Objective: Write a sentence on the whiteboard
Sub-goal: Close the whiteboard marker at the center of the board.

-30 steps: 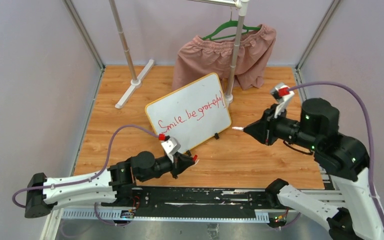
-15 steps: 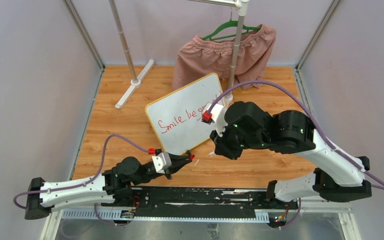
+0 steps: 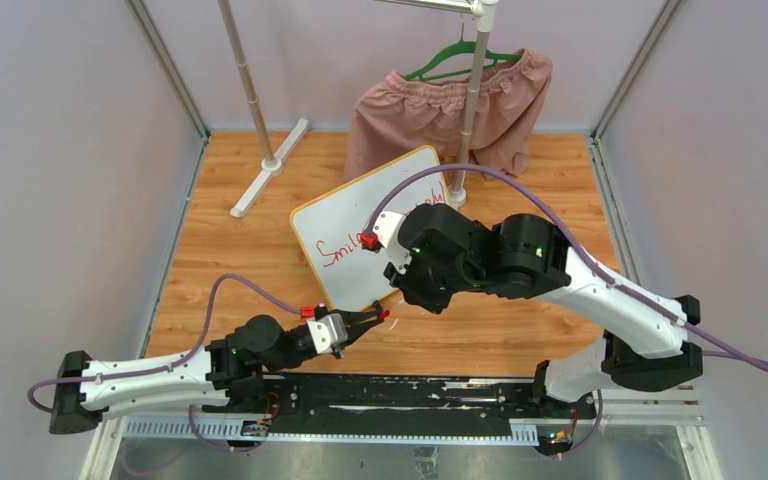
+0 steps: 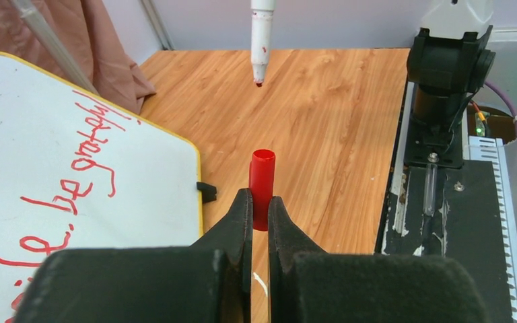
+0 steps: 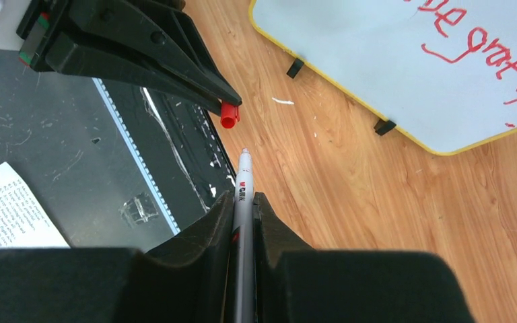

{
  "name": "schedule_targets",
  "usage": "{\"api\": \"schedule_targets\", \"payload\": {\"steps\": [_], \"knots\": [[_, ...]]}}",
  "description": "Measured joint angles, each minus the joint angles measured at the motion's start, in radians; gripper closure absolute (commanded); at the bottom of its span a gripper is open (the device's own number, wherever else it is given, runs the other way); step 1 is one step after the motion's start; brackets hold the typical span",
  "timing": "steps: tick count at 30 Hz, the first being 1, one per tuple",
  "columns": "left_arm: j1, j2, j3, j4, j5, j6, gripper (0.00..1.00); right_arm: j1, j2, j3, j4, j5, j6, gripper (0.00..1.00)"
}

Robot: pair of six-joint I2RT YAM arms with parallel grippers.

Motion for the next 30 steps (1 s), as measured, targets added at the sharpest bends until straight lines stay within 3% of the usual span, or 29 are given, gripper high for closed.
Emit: {"api": "schedule_targets", "payload": {"steps": [12, 30], "knots": [[-0.001, -0.049, 0.000, 0.002, -0.042, -0.013, 1.00, 0.001, 0.002, -0.062, 0.123, -0.014, -0.003, 1.00], [-0.001, -0.052, 0.000, 0.001, -0.058, -0.020, 1.00, 0.005, -0.011, -0.090, 0.177, -0.018, 0.012, 1.00]]}}
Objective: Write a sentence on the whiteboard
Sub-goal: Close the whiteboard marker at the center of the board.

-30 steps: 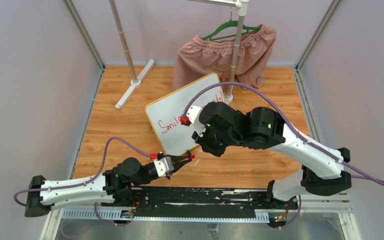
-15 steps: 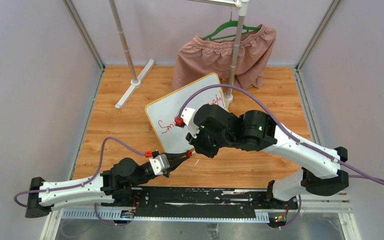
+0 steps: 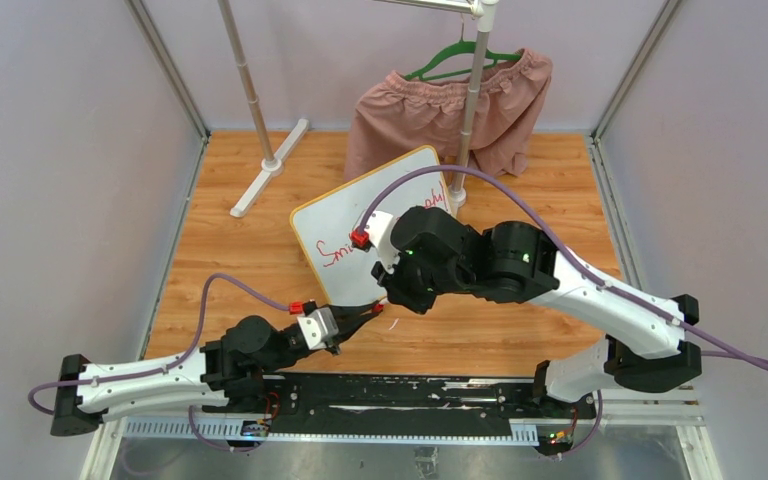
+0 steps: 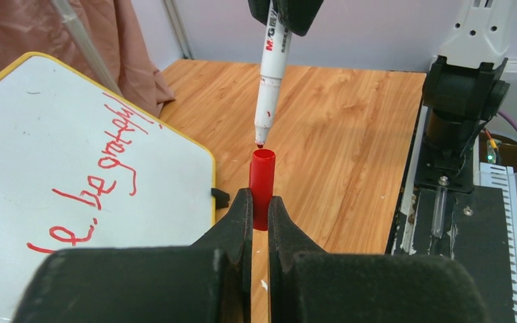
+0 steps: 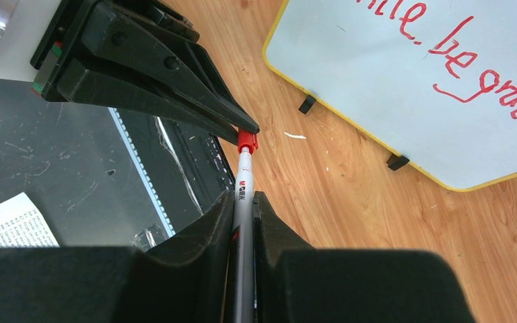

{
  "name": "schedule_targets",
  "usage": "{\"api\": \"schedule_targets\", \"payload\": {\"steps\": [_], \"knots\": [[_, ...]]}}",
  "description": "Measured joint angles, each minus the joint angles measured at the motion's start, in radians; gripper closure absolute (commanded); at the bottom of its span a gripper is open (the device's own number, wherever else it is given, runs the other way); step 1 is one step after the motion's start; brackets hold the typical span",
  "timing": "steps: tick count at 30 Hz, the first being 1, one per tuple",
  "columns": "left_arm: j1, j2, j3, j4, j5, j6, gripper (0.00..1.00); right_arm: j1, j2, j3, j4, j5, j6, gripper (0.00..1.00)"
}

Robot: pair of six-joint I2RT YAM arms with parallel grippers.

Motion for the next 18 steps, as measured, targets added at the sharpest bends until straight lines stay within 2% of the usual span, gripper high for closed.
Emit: {"api": "schedule_targets", "payload": {"steps": [18], "knots": [[0.000, -0.019, 0.000, -0.011, -0.005, -0.013, 1.00, 0.001, -0.025, -0.058, 0.036, 0.001, 0.009, 1.00]]}}
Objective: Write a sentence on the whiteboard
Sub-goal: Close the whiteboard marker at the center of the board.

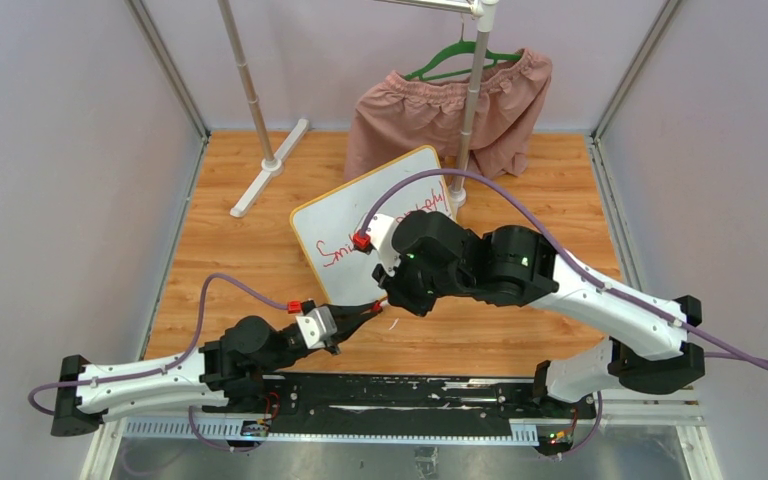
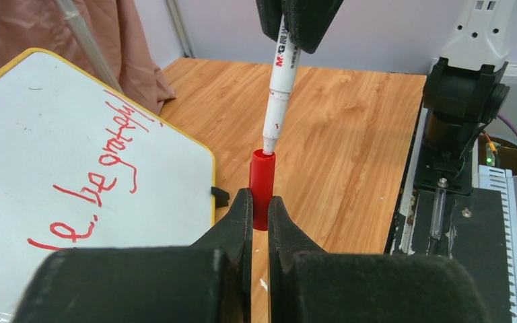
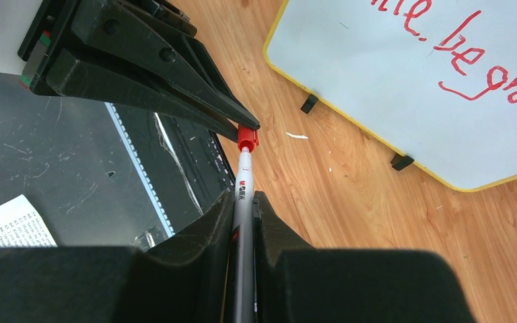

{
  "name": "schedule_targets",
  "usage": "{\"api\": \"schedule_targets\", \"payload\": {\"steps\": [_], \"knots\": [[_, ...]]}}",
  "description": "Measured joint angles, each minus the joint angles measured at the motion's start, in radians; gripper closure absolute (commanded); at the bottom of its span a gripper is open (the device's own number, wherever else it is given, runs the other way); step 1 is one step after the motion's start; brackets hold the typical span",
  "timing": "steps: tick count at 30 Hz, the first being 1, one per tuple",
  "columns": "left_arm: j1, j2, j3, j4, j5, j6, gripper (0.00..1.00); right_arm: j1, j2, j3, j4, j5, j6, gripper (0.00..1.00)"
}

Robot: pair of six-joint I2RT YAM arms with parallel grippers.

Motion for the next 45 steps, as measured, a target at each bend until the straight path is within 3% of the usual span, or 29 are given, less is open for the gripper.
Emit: {"api": "schedule_targets", "payload": {"steps": [21, 45], "knots": [[0.000, 0.001, 0.012, -0.029, 0.024, -0.011, 1.00, 0.000, 0.027, -0.064, 0.055, -0.005, 0.018, 1.00], [0.002, -0.002, 0.042, -0.245, 0.043, -0.048, 1.00, 0.000, 0.065, -0.220, 0.196, -0.034, 0.092, 1.00]]}}
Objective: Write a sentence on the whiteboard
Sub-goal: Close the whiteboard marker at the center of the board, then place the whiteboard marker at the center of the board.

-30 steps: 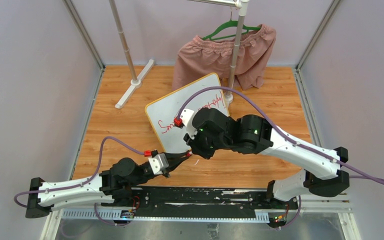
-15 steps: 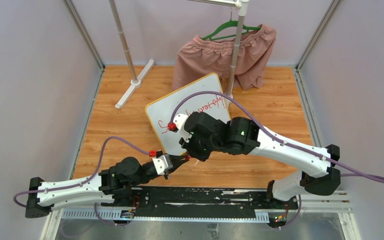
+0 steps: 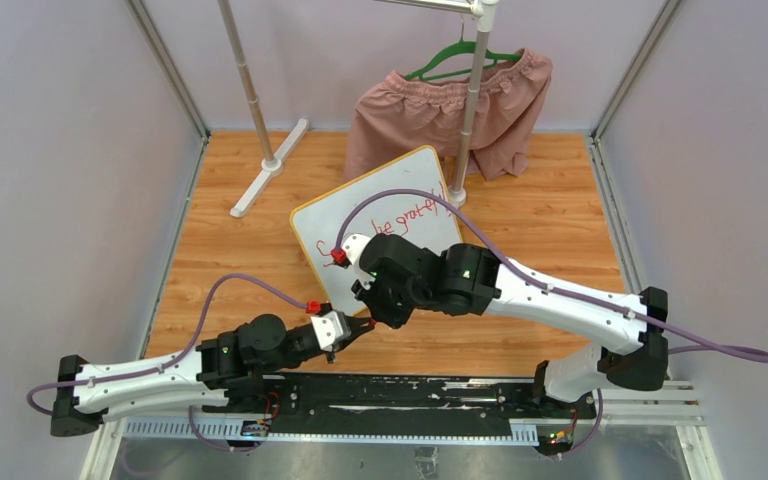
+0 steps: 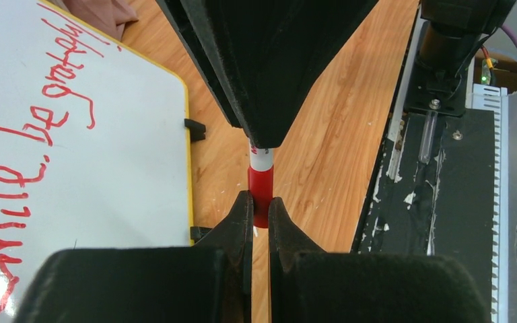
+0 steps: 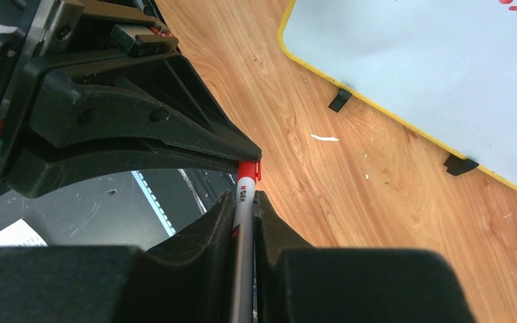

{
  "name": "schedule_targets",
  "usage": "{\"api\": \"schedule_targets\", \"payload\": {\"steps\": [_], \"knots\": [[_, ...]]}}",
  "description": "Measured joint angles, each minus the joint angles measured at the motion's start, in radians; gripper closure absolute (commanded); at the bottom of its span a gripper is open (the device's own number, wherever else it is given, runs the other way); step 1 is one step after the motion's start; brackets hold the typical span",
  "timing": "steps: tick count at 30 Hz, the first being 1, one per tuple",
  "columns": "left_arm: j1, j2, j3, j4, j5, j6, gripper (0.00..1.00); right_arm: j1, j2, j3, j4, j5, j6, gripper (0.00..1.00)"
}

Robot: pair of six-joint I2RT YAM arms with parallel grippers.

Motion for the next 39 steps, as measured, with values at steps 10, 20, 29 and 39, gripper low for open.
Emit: {"api": "schedule_targets", "payload": {"steps": [10, 20, 29, 39], "knots": [[0.000, -0.024, 0.000, -0.068, -0.001, -0.017, 1.00, 0.000, 0.009, -0.050, 0.061, -0.003, 0.052, 1.00], [-0.002, -0.048, -0.014, 0.074, -0.013, -0.074, 1.00, 0.003, -0.087, -0.054, 0.129, 0.018, 0.105, 0.20], [-0.003, 0.043, -0.027, 0.166, -0.042, -0.126, 1.00, 0.009, -0.303, -0.120, 0.119, 0.122, 0.165, 0.05], [-0.007, 0.752, 0.274, -0.053, -0.069, -0.254, 1.00, 0.008, -0.805, -0.285, 0.143, 0.517, 0.164, 0.10]]}}
